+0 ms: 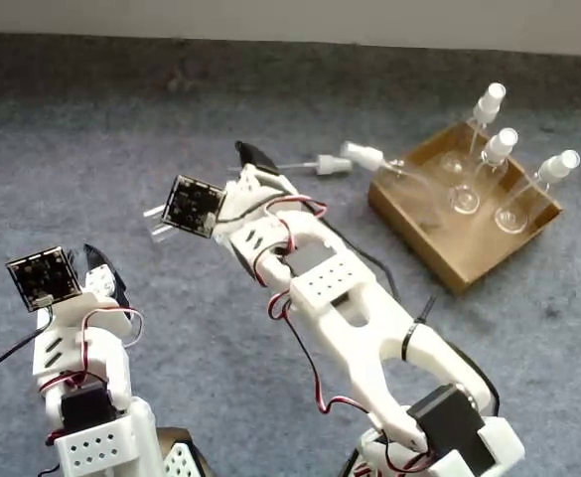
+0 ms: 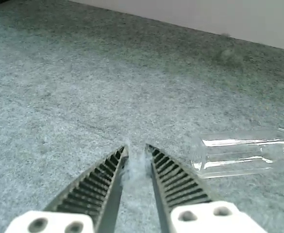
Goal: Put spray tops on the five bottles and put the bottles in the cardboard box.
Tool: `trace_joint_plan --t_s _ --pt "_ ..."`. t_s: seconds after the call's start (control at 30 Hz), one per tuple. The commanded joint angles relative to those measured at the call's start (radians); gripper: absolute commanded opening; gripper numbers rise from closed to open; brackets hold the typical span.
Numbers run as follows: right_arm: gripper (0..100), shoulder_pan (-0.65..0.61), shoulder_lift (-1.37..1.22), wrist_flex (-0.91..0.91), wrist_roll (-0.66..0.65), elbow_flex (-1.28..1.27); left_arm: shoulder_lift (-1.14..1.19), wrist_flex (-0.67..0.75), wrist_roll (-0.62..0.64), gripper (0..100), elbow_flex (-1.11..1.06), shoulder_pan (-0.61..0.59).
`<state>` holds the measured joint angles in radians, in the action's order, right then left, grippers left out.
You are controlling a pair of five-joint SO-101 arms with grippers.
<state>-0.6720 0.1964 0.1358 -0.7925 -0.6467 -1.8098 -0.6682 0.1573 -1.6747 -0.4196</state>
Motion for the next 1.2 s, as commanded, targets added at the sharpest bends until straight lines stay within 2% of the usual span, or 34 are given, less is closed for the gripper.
trace_joint_plan --t_s 0.0,0.1,0.2,0.47,0.6,0.7,0.9,1.07,1.17 --pt "26.1 0.004 0.053 -0.193 -0.011 -0.064 -0.007 0.023 0.005 1 -0.021 -0.016" --pt "26.1 0.004 0.021 -0.186 -0.014 -0.067 -0.007 0.023 0.005 1 -0.021 -0.016" --pt "26.1 0.004 -0.084 -0.050 -0.014 0.064 -0.007 0.023 0.005 1 -0.021 -0.016" --pt "26.3 -0.059 -0.512 0.409 -0.023 0.668 -0.007 0.025 0.005 1 -0.021 -0.018" --pt "26.3 -0.099 -0.731 0.621 -0.176 0.998 -0.007 0.025 0.005 1 -0.021 -0.018" --pt "26.2 -0.111 -0.898 0.742 -0.203 1.256 -0.007 0.025 0.005 1 -0.021 -0.018" --pt "26.0 -0.099 -1.239 0.837 -0.204 1.755 -0.007 0.025 0.005 1 -0.021 -0.018" --pt "25.5 -0.093 -1.452 0.894 -0.204 2.045 -0.007 0.025 0.005 1 -0.021 -0.018" --pt "18.2 -0.093 -1.521 0.894 -0.206 2.129 -0.007 0.025 0.005 1 -0.021 -0.018"
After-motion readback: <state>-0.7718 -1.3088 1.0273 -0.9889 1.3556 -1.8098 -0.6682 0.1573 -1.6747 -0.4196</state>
